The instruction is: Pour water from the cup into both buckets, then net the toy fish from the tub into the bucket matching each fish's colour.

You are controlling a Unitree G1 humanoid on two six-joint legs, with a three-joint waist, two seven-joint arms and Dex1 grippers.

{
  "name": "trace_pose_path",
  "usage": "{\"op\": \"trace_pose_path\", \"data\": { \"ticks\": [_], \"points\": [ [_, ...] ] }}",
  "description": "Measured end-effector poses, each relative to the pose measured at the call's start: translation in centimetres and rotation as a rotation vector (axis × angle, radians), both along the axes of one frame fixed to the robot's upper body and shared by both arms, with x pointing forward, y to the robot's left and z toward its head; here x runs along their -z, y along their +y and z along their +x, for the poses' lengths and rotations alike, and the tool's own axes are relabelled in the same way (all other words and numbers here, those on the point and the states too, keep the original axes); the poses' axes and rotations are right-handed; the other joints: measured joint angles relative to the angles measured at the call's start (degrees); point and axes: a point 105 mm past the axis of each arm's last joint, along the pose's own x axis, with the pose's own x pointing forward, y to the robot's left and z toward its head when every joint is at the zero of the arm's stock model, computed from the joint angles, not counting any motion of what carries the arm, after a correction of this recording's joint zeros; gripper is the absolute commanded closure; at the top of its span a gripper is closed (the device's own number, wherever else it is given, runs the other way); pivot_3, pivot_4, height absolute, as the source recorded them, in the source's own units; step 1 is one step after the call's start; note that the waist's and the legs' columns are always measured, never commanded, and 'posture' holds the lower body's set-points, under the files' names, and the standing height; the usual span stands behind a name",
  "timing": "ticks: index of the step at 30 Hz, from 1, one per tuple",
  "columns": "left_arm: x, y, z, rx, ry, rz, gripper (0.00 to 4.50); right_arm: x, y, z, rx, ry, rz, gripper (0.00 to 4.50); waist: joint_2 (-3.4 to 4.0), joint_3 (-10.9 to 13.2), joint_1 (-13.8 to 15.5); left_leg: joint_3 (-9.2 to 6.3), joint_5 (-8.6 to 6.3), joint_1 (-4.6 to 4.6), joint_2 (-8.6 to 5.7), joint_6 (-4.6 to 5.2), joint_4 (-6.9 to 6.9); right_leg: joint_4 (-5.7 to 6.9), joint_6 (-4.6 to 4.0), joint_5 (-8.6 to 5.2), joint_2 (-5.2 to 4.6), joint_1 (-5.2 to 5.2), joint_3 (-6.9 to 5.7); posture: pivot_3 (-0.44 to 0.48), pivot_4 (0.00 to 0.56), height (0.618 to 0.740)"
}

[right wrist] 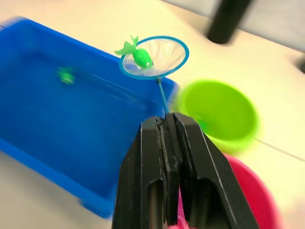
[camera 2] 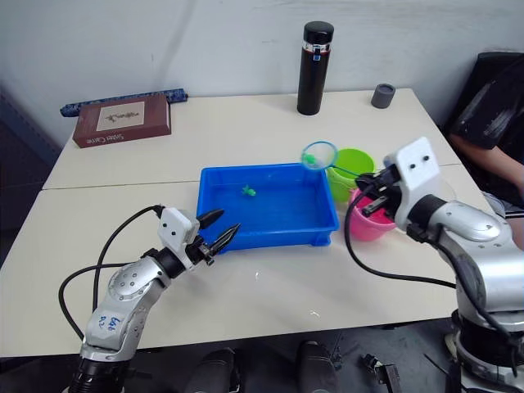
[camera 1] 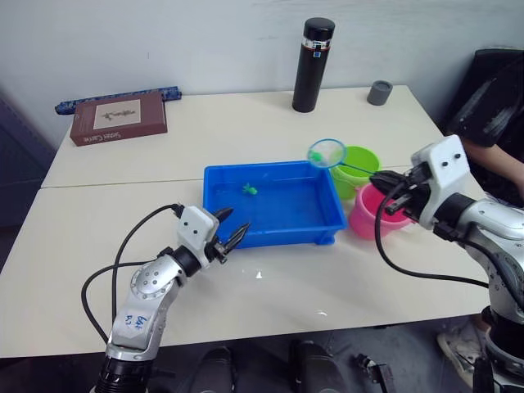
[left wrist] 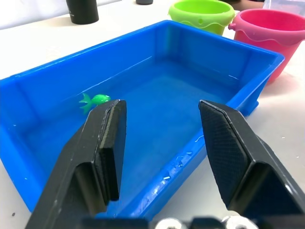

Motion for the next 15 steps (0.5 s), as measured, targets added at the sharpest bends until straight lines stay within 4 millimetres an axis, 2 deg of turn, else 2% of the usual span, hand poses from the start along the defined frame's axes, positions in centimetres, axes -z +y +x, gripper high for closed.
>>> {"op": "trace_pose_path", "data": {
  "ticks": [5, 11, 15],
  "points": [
    [0.3, 0.0, 0.3, 0.003, 0.012, 0.000, 1.83, 0.3, -2.9, 0.9, 0.091, -0.046, -0.074, 4.50, 0.00, 0.00, 0.11, 0.31, 0.01, 0.03, 0.02, 0.01, 0.02, 0.03, 0.01, 0.00, 0.07, 0.01, -0.01, 0.000, 0.150, 0.740],
    [0.2, 0.0, 0.4, 0.004, 0.005, -0.001, 1.83, 0.9, -4.4, 1.6, 0.126, -0.095, -0.173, 4.50, 0.00, 0.00, 0.49, 0.34, 0.02, 0.03, 0.02, 0.01, 0.02, 0.03, 0.04, 0.02, 0.08, 0.01, 0.01, 0.000, 0.150, 0.740],
    [0.2, 0.0, 0.4, 0.005, 0.005, -0.002, 1.83, 2.0, -4.7, 1.9, 0.121, -0.112, -0.263, 4.50, 0.00, 0.00, 0.57, 0.35, 0.02, 0.03, 0.01, 0.00, 0.03, 0.02, 0.06, 0.03, 0.08, 0.03, 0.01, 0.000, 0.150, 0.740]
  ]
}}
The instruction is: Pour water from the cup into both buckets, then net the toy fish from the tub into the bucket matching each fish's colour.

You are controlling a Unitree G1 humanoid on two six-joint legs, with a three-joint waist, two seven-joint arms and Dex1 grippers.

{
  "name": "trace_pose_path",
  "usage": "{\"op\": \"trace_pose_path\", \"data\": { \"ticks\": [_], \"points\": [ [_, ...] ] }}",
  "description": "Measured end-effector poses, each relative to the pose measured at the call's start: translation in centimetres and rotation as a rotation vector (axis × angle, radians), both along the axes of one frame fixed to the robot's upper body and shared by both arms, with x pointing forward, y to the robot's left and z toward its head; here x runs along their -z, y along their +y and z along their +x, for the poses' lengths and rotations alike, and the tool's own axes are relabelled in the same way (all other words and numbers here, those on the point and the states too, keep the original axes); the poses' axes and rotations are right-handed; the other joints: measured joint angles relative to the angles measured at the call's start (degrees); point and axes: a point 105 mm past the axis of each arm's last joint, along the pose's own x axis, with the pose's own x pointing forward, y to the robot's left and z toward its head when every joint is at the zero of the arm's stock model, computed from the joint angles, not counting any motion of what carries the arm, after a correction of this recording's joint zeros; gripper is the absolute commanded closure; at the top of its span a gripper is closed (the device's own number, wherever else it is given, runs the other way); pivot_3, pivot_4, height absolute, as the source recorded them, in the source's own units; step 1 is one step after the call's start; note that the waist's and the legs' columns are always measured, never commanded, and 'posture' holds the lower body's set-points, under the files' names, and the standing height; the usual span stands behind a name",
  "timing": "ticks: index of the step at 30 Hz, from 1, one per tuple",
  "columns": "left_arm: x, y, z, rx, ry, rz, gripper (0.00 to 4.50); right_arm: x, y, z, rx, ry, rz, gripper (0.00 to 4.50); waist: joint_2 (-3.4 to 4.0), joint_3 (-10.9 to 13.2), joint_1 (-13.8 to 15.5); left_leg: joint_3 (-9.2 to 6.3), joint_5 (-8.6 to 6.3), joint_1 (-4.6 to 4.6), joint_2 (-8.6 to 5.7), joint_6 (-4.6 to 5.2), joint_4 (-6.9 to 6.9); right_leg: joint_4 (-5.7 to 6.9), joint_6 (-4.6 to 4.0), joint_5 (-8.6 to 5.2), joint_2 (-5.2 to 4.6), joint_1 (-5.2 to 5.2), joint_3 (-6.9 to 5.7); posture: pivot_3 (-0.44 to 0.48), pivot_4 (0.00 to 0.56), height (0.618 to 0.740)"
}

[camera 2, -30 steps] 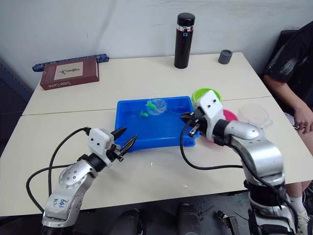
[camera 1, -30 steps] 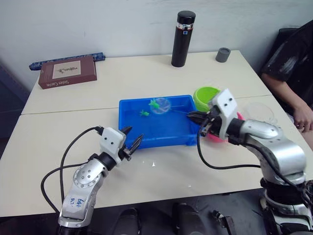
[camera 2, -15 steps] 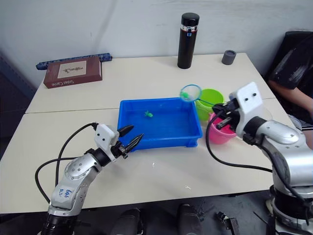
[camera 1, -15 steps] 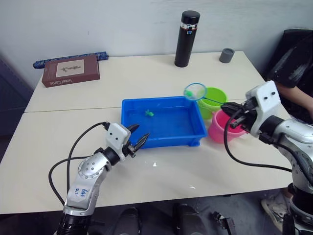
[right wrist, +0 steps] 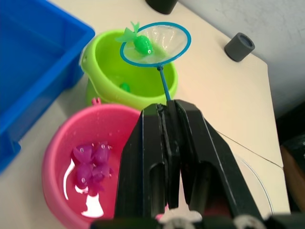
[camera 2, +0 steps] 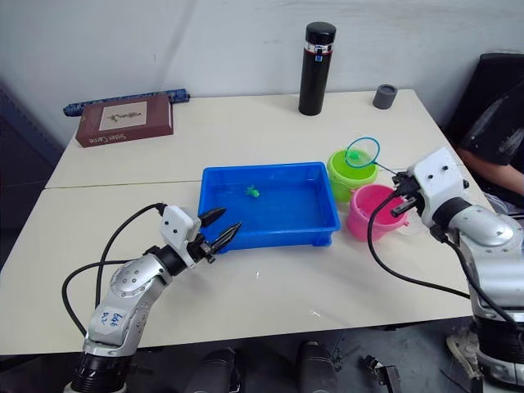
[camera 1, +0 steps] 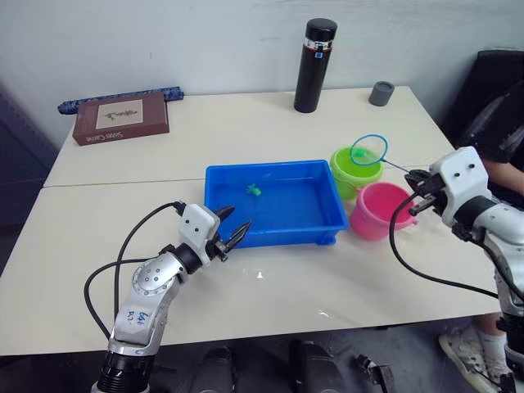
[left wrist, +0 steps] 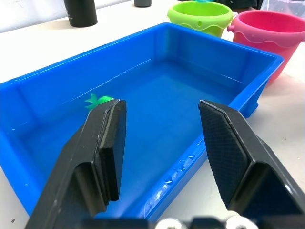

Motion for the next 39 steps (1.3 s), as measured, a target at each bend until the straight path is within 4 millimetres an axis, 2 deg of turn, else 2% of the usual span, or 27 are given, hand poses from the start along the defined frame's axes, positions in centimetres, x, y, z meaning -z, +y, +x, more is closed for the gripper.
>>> {"op": "trace_pose_path", "data": {
  "ticks": [11, 15, 22, 27, 33, 39],
  "points": [
    [-0.1, -0.7, -0.5, 0.065, 0.010, -0.028, 1.83, 1.1, -1.7, 0.6, 0.013, -0.052, -0.232, 4.50, 0.00, 0.00, -0.09, 0.04, 0.01, 0.05, 0.01, -0.01, 0.01, 0.01, 0.01, 0.01, 0.03, 0.03, 0.02, 0.000, 0.150, 0.740],
    [-0.1, -0.8, -0.6, 0.070, 0.011, -0.028, 1.83, 1.3, -1.4, 0.9, -0.016, -0.081, -0.318, 4.50, 0.00, 0.00, -0.06, 0.05, 0.01, 0.05, 0.00, -0.02, 0.02, 0.03, 0.01, 0.01, 0.03, 0.02, 0.03, 0.000, 0.150, 0.740],
    [-0.1, -0.7, -0.6, 0.071, 0.012, -0.027, 1.83, 0.2, -0.6, 1.4, -0.058, -0.186, -0.537, 4.50, 0.00, 0.00, -0.04, 0.07, 0.01, 0.05, 0.00, -0.02, 0.04, 0.02, 0.02, 0.01, 0.02, 0.03, 0.04, 0.000, 0.150, 0.740],
    [-0.1, -0.7, -0.6, 0.070, 0.012, -0.025, 1.83, -1.6, -0.1, 1.4, -0.088, -0.317, -0.762, 4.50, 0.00, 0.00, -0.07, 0.09, 0.02, 0.08, 0.00, -0.04, 0.04, 0.03, 0.02, 0.01, 0.03, 0.04, 0.05, 0.000, 0.150, 0.740],
    [-0.1, -0.7, -0.6, 0.069, 0.012, -0.025, 1.83, -1.7, 0.3, 0.8, -0.150, -0.386, -0.971, 4.50, 0.00, 0.00, -0.09, 0.11, 0.03, 0.09, 0.00, -0.05, 0.06, 0.04, 0.02, 0.01, 0.02, 0.05, 0.07, 0.000, 0.150, 0.740],
    [-0.1, -0.7, -0.6, 0.069, 0.013, -0.026, 1.83, -0.7, 0.4, 0.5, -0.180, -0.383, -1.025, 4.50, 0.00, 0.00, -0.12, 0.12, 0.04, 0.11, 0.00, -0.07, 0.08, 0.07, 0.04, 0.02, 0.02, 0.06, 0.08, 0.000, 0.150, 0.740]
  ]
}}
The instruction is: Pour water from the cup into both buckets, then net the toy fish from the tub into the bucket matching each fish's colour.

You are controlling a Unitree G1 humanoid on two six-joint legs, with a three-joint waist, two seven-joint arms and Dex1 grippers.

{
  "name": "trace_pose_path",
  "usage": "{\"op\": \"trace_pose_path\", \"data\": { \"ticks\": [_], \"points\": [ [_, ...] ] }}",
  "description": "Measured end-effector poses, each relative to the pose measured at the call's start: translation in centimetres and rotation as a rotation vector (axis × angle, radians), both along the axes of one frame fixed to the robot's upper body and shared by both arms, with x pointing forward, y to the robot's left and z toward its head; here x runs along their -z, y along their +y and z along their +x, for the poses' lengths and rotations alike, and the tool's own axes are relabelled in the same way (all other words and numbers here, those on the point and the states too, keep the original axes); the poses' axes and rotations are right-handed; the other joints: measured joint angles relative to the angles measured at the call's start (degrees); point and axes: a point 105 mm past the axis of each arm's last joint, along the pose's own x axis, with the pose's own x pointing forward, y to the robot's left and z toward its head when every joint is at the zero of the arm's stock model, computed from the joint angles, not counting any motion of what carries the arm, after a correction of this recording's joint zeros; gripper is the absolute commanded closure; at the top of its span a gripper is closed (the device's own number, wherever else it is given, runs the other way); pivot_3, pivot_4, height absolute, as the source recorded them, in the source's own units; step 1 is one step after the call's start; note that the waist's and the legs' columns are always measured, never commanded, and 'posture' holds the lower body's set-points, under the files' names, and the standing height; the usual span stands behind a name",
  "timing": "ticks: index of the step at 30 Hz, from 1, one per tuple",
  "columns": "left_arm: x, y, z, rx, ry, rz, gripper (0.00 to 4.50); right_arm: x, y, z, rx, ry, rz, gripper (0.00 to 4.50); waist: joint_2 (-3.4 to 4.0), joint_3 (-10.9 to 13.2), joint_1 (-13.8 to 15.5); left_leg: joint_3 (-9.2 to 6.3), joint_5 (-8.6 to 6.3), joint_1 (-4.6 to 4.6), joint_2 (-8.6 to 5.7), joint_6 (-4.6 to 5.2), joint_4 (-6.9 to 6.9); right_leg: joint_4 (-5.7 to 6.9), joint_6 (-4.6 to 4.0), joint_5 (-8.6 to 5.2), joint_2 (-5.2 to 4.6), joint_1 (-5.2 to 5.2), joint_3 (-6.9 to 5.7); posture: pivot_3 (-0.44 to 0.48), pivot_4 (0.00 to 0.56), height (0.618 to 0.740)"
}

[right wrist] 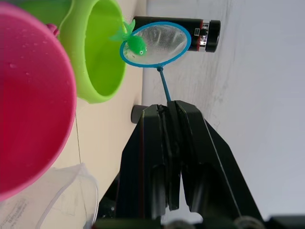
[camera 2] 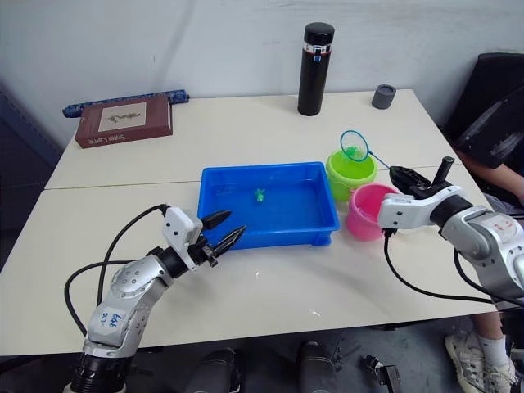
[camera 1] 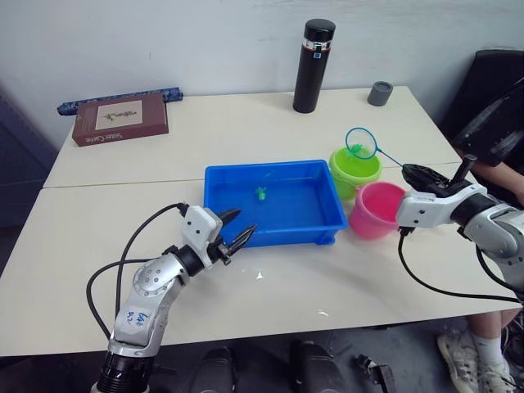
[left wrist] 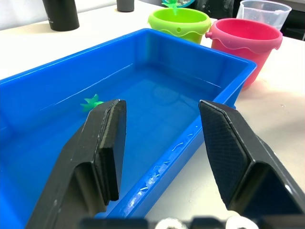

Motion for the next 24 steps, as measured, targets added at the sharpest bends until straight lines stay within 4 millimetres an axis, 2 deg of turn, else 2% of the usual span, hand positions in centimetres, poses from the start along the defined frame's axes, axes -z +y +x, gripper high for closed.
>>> {"op": "trace_pose_path", "data": {
  "ticks": [10, 20, 24],
  "points": [
    [0.08, -0.25, -0.07, 0.009, 0.003, 0.000, 1.83, 0.03, -0.45, 0.17, 0.025, -0.006, -0.021, 4.50, 0.00, 0.00, 0.00, 0.00, 0.00, 0.02, 0.00, 0.00, 0.02, 0.03, 0.00, 0.00, 0.00, 0.02, 0.01, 0.000, 0.150, 0.740],
    [0.21, -0.20, -0.11, 0.005, 0.007, 0.000, 1.83, -0.29, -0.87, 0.09, 0.032, -0.058, -0.173, 4.50, 0.00, 0.00, -0.05, 0.01, 0.01, 0.04, 0.00, -0.01, 0.05, 0.08, 0.00, 0.00, 0.00, 0.02, 0.02, 0.000, 0.150, 0.740],
    [0.30, -0.20, -0.16, 0.004, 0.010, 0.000, 1.83, 0.41, -0.81, -0.11, 0.026, -0.041, -0.192, 4.50, 0.00, 0.00, 0.01, 0.03, 0.01, 0.04, -0.01, -0.02, 0.07, 0.09, 0.00, 0.00, 0.00, 0.02, 0.05, 0.000, 0.150, 0.740]
  ]
}}
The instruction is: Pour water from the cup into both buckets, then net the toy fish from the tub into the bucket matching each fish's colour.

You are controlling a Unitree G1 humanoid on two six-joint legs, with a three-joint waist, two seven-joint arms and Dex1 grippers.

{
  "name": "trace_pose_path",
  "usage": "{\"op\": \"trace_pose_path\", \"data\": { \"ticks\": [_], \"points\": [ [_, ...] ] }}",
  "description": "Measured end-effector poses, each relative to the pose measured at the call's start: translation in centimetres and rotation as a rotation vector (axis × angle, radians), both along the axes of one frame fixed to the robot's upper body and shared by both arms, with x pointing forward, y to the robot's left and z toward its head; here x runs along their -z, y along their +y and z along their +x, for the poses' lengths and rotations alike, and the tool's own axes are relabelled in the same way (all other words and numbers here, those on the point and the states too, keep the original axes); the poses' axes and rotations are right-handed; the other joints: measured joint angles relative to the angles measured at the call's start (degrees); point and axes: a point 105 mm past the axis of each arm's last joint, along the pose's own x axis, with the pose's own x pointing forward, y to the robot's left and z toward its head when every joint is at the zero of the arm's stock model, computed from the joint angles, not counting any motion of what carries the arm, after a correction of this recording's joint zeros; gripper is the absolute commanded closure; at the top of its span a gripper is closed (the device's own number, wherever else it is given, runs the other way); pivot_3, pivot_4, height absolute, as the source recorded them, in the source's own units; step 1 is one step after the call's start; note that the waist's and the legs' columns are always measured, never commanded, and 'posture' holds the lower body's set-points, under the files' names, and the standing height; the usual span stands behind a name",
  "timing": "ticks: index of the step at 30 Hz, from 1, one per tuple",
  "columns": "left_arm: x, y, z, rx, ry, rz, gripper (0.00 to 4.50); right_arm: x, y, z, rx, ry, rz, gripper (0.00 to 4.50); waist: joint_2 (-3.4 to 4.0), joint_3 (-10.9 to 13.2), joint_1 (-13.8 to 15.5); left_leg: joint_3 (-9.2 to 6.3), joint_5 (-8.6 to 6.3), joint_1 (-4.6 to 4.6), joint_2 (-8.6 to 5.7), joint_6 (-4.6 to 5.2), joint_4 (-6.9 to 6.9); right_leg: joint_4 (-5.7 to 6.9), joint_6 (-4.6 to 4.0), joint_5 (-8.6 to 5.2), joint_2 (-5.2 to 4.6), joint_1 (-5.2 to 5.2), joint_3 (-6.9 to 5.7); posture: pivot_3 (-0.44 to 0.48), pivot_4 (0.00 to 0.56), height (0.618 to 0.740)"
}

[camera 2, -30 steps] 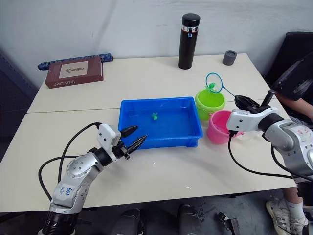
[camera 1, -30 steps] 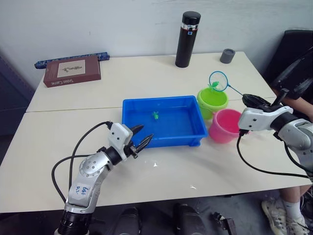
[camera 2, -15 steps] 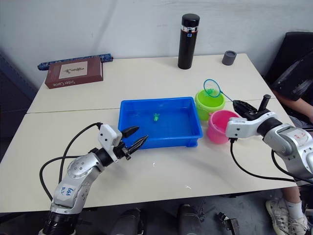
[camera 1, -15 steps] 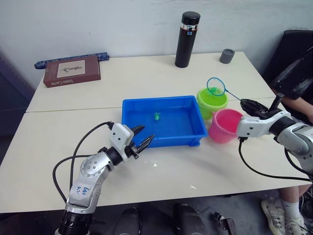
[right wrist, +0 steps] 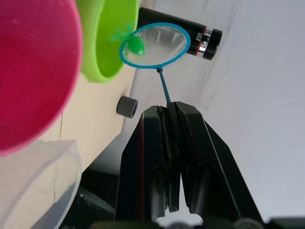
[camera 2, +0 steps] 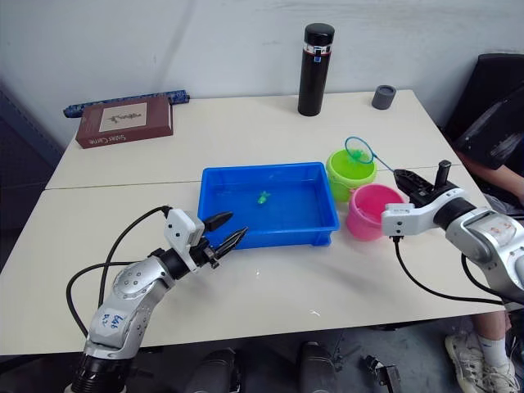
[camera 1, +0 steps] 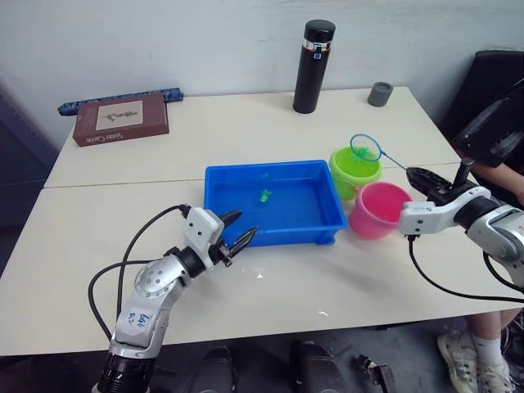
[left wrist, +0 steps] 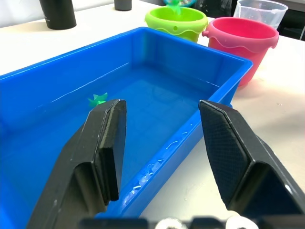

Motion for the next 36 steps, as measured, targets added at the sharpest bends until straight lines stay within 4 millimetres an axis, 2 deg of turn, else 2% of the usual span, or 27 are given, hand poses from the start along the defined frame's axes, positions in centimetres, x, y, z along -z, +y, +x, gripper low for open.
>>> {"op": "trace_pose_path", "data": {
  "ticks": [6, 23, 36],
  "points": [
    [0.0, 0.0, 0.0, 0.000, 0.000, 0.000, 1.83, -0.3, 0.6, -0.1, -0.017, -0.006, 0.005, 4.50, 0.00, 0.00, -0.09, 0.00, 0.00, 0.04, 0.01, 0.00, 0.02, 0.06, 0.00, 0.00, 0.01, 0.02, 0.01, 0.000, 0.150, 0.740],
    [-0.2, -0.1, 0.1, 0.002, -0.007, 0.000, 1.83, -1.3, 0.7, 0.1, -0.003, -0.028, 0.024, 4.50, 0.00, 0.00, -0.11, 0.01, 0.01, 0.06, 0.01, 0.01, 0.07, 0.12, 0.00, 0.00, 0.01, 0.03, 0.02, 0.000, 0.150, 0.740],
    [-0.2, -0.1, 0.1, 0.001, -0.007, -0.001, 1.83, -0.7, 0.8, 0.1, -0.003, -0.011, 0.043, 4.50, 0.00, 0.00, -0.13, 0.02, 0.01, 0.08, 0.01, 0.00, 0.11, 0.18, 0.00, 0.00, 0.02, 0.04, 0.04, 0.000, 0.150, 0.740]
  ]
}}
